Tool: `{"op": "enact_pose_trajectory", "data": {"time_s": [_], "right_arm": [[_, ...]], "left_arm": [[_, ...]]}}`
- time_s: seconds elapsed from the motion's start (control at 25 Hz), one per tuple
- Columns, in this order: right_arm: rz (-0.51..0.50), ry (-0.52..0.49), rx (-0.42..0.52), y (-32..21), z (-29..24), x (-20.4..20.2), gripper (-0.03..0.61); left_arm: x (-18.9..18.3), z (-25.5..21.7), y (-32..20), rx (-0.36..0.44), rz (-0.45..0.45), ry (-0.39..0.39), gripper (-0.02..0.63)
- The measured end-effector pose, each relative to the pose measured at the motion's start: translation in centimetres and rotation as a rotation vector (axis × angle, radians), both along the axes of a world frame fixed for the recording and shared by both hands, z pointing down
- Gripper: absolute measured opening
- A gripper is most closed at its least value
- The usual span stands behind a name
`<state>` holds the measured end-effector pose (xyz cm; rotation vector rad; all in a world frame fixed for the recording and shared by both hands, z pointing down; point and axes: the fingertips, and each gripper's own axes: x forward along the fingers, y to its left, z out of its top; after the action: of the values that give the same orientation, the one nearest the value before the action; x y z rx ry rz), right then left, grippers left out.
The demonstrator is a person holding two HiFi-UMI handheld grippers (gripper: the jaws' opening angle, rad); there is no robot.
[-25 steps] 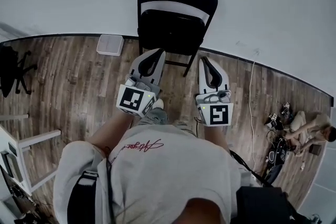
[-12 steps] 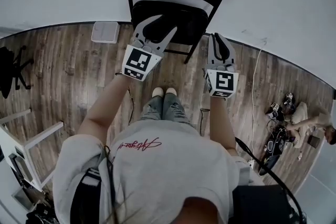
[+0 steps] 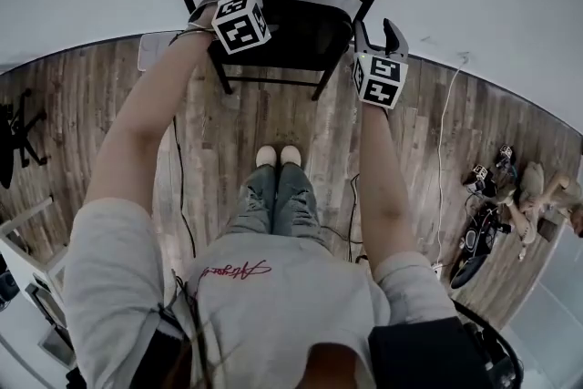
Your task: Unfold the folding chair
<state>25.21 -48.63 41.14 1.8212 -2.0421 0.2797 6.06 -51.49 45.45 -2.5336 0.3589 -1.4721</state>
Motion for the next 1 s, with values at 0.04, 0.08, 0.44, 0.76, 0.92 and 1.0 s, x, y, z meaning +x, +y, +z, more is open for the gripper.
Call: {"op": "enact_pose_trajectory", "data": {"time_s": [0.04,0.08,0.44,0.76,0.92,1.0], "right_arm": [[0.007,-0.008,-0.025,-0.6,1.0,0.4,0.216],[0.011,-0.017,-0.049,-1.2,2.0,0.7,0.216],[0.016,0.041,-0.121,-5.4,5.2,-0.1,0.215],[0.06,0.045,-0.072,-6.1,5.2,0.6,0.135],[0.065,0.065,-0.062,-6.2,5.0,0.7,0.135],[0.057,0.089,-0.057,-6.1,4.9,0.6,0.137]], "left_arm": [[0.3,0.9,-0.4,-0.017,0.023,-0.036,0.354],[0.5,1.8,-0.8,-0.031,0.042,-0.067,0.354],[0.2,8.4,0.1,-0.165,0.259,-0.386,0.353],[0.2,8.5,0.9,-0.258,0.259,-0.403,0.271],[0.4,8.3,0.4,-0.199,0.226,-0.397,0.222],[0.4,8.2,0.4,-0.181,0.22,-0.395,0.213]]}}
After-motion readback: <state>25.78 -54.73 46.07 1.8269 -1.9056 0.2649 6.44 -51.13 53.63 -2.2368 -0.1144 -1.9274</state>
